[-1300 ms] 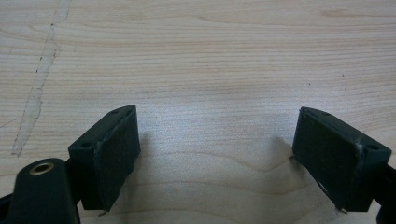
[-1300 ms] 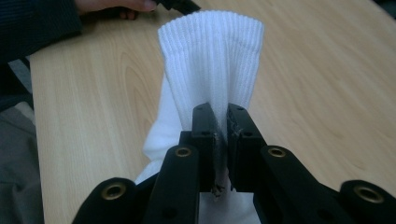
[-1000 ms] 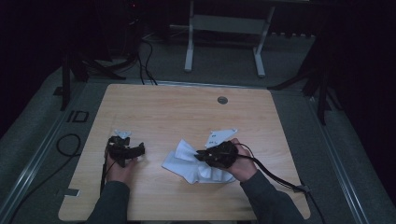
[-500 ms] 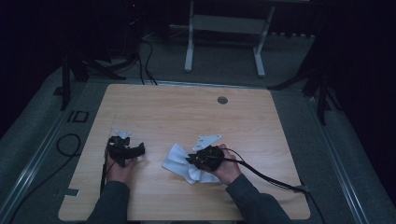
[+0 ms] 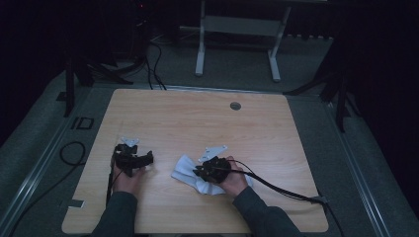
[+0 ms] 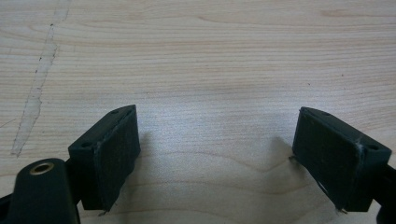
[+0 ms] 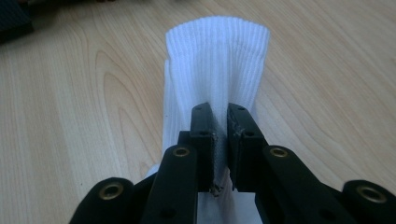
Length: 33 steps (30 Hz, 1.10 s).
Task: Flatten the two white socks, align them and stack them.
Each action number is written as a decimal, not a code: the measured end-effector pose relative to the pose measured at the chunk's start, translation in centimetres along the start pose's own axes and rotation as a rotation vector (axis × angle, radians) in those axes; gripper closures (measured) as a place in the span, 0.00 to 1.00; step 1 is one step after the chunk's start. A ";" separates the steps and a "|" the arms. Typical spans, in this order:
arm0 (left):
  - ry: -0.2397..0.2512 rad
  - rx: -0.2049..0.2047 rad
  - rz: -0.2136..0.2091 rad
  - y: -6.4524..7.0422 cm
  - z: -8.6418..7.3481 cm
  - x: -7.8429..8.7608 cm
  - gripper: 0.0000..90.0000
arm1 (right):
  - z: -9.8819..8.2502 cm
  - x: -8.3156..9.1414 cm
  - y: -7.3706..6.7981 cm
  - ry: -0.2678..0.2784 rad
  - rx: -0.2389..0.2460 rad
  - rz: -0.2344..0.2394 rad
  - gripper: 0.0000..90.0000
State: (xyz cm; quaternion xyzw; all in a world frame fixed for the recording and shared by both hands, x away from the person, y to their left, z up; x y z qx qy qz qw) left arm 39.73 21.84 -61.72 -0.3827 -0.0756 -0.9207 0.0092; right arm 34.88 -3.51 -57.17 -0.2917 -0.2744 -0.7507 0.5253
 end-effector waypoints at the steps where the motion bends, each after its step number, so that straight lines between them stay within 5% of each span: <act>1: 0.000 0.000 0.000 0.0 0.0 0.0 0.17 | 0.0 -0.1 0.0 0.002 -0.005 0.002 0.90; 7: 0.000 0.000 -0.001 0.1 0.0 0.0 0.17 | -0.3 -1.1 -0.2 0.003 -0.016 0.020 0.89; 8: -0.001 0.000 -0.001 0.1 0.0 0.0 0.17 | -0.3 -1.2 -0.2 0.005 -0.017 0.023 0.85; 9: -0.001 0.000 -0.001 0.1 0.0 0.0 0.17 | -0.2 -1.3 -0.3 0.010 -0.015 0.046 0.69; 10: -0.002 -0.002 0.000 0.1 0.0 0.0 0.17 | -0.2 -1.3 -0.3 0.010 -0.015 0.046 0.69; 14: -0.002 -0.002 -0.001 0.1 0.0 0.0 0.17 | -0.3 -1.0 0.1 -0.005 -0.022 0.029 0.57; 22: 0.002 0.010 0.007 0.3 0.0 0.0 0.17 | 0.0 0.3 0.8 -0.018 -0.003 -0.010 0.52; 28: -0.001 -0.013 -0.019 1.4 -0.3 0.8 0.53 | 0.1 1.8 1.5 -0.048 0.036 -0.059 0.50; 33: -0.010 -0.038 -0.115 2.8 -0.5 1.6 0.74 | 0.0 3.3 1.9 -0.090 0.085 -0.106 0.50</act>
Point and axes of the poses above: each handheld gripper's, and its own axes: x roughly backward along the jaws, z roughly out of its top, y roughly to its right, the point moved 7 cm from there along -x, roughly forward along the jaws, and after that the axes turned 11 degrees about x, right-handed, at the moved point
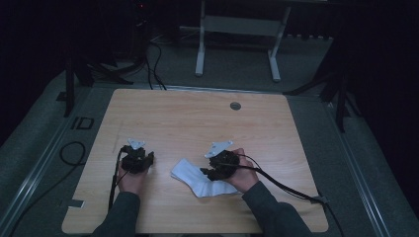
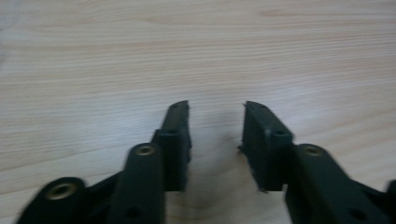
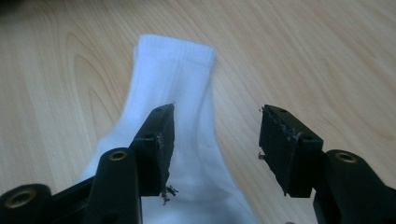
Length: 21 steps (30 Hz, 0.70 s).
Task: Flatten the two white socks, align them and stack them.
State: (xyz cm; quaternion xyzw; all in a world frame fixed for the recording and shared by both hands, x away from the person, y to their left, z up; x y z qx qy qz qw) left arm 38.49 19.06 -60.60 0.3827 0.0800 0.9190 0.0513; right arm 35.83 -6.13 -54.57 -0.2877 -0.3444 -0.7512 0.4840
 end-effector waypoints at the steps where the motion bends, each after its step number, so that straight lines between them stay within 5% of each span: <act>1: 0.002 -0.008 -0.020 0.4 0.0 0.2 0.74 | 0.0 0.0 0.0 0.000 0.000 0.000 0.50; 7: 0.011 -0.085 -0.088 2.9 0.0 0.9 0.99 | -1.2 1.0 1.4 -0.010 -0.017 -0.054 0.51; 14: 0.015 -0.158 -0.171 5.9 -0.3 1.8 1.00 | -4.2 2.4 2.3 -0.043 -0.053 -0.076 0.54; 21: 0.014 -0.171 -0.236 7.7 -0.4 2.6 1.00 | -7.2 3.8 2.9 -0.053 -0.118 -0.095 0.58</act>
Point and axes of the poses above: each handheld gripper's, and its own axes: x roughly backward along the jaws, z roughly out of its top, y roughly to its right, the point moved 7 cm from there along -x, roughly forward along the jaws, and after that the axes turned 11 degrees about x, right-handed, at the moved point
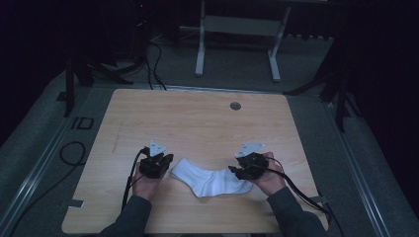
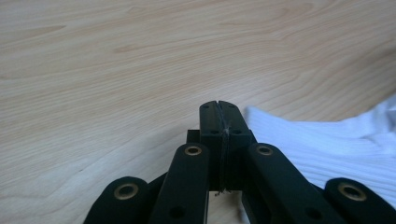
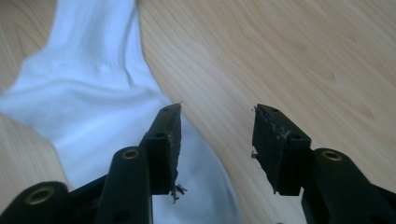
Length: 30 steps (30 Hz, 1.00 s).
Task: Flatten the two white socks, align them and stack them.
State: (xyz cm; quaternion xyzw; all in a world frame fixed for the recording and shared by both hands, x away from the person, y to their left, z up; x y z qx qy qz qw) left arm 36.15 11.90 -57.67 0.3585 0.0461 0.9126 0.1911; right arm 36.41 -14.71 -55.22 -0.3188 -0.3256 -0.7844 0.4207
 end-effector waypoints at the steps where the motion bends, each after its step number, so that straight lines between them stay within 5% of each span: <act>1: -0.005 -0.013 -0.007 0.3 -0.1 0.0 1.00 | -0.8 0.2 0.3 -0.013 -0.017 -0.005 0.61; 12: -0.048 -0.072 -0.033 2.2 -1.1 -1.0 1.00 | -3.5 -0.1 -0.2 -0.056 -0.085 0.038 0.69; 17: -0.093 -0.107 -0.027 2.8 -2.2 -1.5 0.99 | -4.7 -1.3 -0.5 -0.089 -0.097 0.078 0.92; 20: -0.099 -0.105 -0.028 2.8 -2.3 -1.6 0.99 | -4.6 -1.3 -0.5 -0.085 -0.097 0.080 0.94; 30: -0.104 -0.096 -0.024 2.5 -2.6 -1.4 0.99 | -4.2 1.1 0.4 -0.036 -0.106 0.048 0.98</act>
Point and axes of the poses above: each handheld gripper's, and its own axes: x roughly backward along the jaws, z roughly out of its top, y roughly to its right, the point moved 7 cm from there along -x, roughly forward along the jaws, and after that the axes turned 11 degrees about x, right-handed, at the moved point
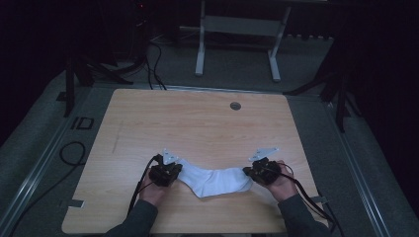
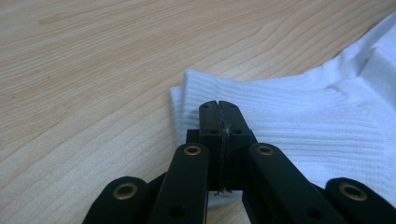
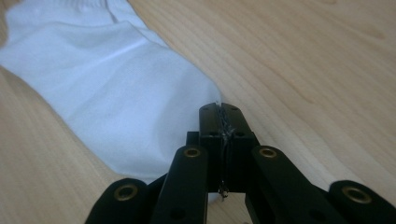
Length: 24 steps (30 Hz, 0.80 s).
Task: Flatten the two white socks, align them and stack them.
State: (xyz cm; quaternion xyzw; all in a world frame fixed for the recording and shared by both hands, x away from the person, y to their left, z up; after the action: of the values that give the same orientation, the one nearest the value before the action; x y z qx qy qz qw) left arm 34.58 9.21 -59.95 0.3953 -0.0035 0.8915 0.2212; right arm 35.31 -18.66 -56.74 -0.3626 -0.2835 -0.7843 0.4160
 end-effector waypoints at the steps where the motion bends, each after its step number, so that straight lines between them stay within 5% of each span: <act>1: -0.001 -0.004 0.003 -0.1 -0.1 0.0 0.99 | 0.1 0.8 0.3 0.018 -0.010 -0.007 0.98; 10: -0.006 -0.012 0.001 0.0 -0.2 0.0 0.98 | 1.0 3.8 1.7 0.089 -0.020 -0.063 0.98; 24: -0.004 -0.021 -0.004 0.3 -0.1 0.4 1.00 | 4.5 4.3 3.0 0.151 0.023 -0.116 0.98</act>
State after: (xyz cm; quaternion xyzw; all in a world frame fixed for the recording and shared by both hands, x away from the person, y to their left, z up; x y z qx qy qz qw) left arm 34.14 9.13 -59.67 0.3947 -0.0125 0.8902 0.2270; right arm 37.74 -18.70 -50.24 -0.2808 -0.2808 -0.8289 0.3941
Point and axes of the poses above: each handheld gripper's, and its own axes: x roughly backward along the jaws, z roughly out of its top, y roughly to its right, the point moved 7 cm from there along -x, roughly forward along the jaws, and after that the axes turned 11 degrees about x, right-handed, at the moved point
